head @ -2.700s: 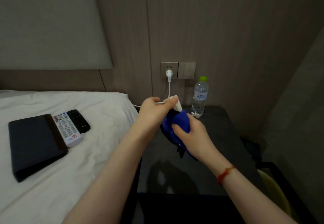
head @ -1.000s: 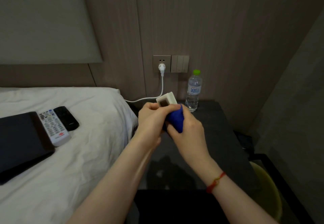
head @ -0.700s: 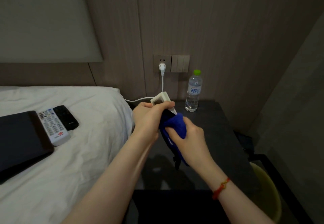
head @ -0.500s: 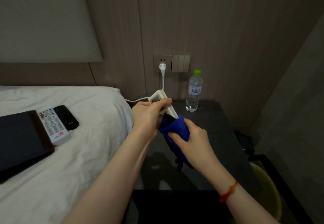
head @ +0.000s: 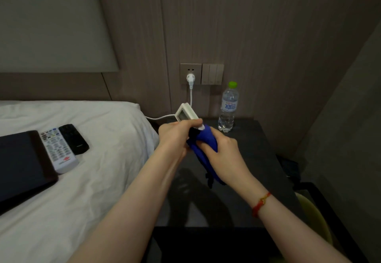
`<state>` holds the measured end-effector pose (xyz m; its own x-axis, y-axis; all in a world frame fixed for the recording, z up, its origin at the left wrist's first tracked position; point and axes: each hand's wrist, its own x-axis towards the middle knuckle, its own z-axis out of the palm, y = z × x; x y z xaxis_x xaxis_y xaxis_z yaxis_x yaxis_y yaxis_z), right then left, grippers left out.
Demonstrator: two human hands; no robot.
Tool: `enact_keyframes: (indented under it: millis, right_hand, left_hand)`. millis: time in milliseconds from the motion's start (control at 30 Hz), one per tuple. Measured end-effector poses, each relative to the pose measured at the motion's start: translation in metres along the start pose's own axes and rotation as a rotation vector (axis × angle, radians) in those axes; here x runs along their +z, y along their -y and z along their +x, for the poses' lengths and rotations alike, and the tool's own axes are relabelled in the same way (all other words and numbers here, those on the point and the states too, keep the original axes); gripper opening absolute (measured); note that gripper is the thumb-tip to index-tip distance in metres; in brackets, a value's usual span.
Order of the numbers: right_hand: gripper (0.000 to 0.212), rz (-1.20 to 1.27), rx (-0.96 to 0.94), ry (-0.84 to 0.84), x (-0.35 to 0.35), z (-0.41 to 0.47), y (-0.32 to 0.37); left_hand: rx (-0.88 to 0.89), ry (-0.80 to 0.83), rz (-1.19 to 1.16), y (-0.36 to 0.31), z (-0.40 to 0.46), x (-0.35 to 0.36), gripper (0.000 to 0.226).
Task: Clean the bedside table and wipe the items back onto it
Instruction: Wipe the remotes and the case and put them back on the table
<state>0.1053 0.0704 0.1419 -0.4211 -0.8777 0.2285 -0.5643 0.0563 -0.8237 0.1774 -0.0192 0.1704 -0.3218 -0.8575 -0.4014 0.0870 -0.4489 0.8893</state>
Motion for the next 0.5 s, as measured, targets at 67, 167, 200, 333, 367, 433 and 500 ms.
enact_keyframes:
  millis: [67, 167, 200, 333, 367, 433, 500]
  right_hand:
    - [0.017, 0.085, 0.061, -0.014, -0.007, 0.01, -0.005]
    - [0.02, 0.358, 0.282, -0.095, -0.023, 0.032, -0.017]
    - [0.019, 0.468, 0.353, -0.138, -0.03, 0.041, -0.02]
    - [0.015, 0.762, 0.489, -0.252, -0.06, 0.074, -0.035]
    - [0.016, 0.797, 0.487, -0.278, -0.067, 0.081, -0.041]
    - [0.019, 0.853, 0.482, -0.321, -0.077, 0.092, -0.056]
    - [0.024, 0.911, 0.487, -0.353, -0.083, 0.1, -0.072]
  left_hand:
    - [0.027, -0.069, -0.015, -0.003, 0.017, 0.002, 0.02]
    - [0.083, -0.143, 0.075, 0.002, 0.056, 0.011, 0.033]
    - [0.097, -0.161, 0.154, 0.006, 0.069, 0.016, 0.042]
    - [0.116, -0.223, 0.449, 0.032, 0.123, 0.041, 0.048]
    - [0.108, -0.236, 0.486, 0.039, 0.135, 0.048, 0.051]
    - [0.101, -0.269, 0.559, 0.052, 0.157, 0.062, 0.054]
    - [0.102, -0.272, 0.61, 0.065, 0.179, 0.075, 0.052]
